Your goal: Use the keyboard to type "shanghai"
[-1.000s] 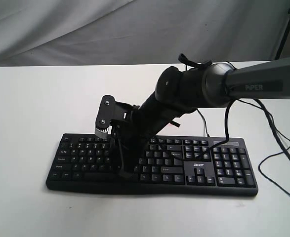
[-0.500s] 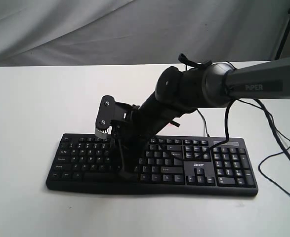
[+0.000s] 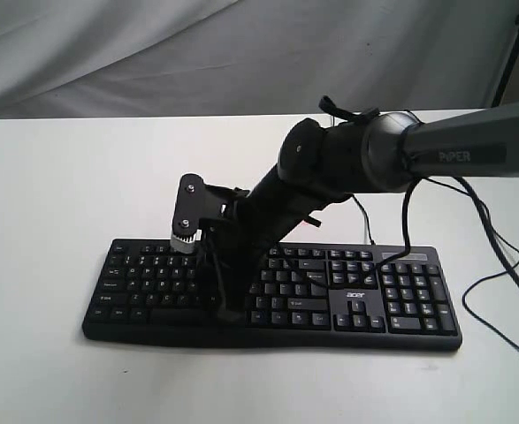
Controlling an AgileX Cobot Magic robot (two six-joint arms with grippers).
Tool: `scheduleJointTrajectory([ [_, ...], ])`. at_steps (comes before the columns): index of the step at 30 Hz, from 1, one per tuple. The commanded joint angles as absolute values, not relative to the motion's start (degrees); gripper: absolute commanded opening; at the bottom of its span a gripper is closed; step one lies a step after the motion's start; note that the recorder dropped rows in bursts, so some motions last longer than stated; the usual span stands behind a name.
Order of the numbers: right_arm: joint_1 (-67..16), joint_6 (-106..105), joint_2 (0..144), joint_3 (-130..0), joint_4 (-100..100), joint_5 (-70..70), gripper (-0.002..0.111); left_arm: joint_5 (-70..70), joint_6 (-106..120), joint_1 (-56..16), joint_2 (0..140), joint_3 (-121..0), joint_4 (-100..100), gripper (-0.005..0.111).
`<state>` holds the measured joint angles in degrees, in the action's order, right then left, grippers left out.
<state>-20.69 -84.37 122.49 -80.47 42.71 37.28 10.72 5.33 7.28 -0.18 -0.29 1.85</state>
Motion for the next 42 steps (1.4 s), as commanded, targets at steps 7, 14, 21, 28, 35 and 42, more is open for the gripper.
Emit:
scheduleJointTrajectory([
  [7, -20.6, -85.8, 122.4, -80.3, 43.0, 37.7, 0.0, 10.5, 5.2, 7.1, 0.0, 0.0, 1.8, 0.001],
  [14, -20.6, -87.1, 123.5, -80.1, 44.5, 37.0, 0.0, 10.5, 5.2, 7.1, 0.0, 0.0, 1.8, 0.001],
  [21, -20.6, -87.4, 123.5, -80.1, 44.5, 37.1, 0.0, 10.5, 5.2, 7.1, 0.0, 0.0, 1.8, 0.001],
  [28, -20.6, -87.6, 125.7, -80.1, 43.5, 36.2, 0.0, 10.5, 5.2, 7.1, 0.0, 0.0, 1.8, 0.001],
  [35, -20.6, -86.6, 123.2, -80.1, 42.7, 36.7, 0.0, 10.5, 5.2, 7.1, 0.0, 0.0, 1.8, 0.001],
  [42, -20.6, -85.1, 121.6, -80.1, 43.0, 36.6, 0.0, 10.5, 5.2, 7.1, 0.0, 0.0, 1.8, 0.001],
])
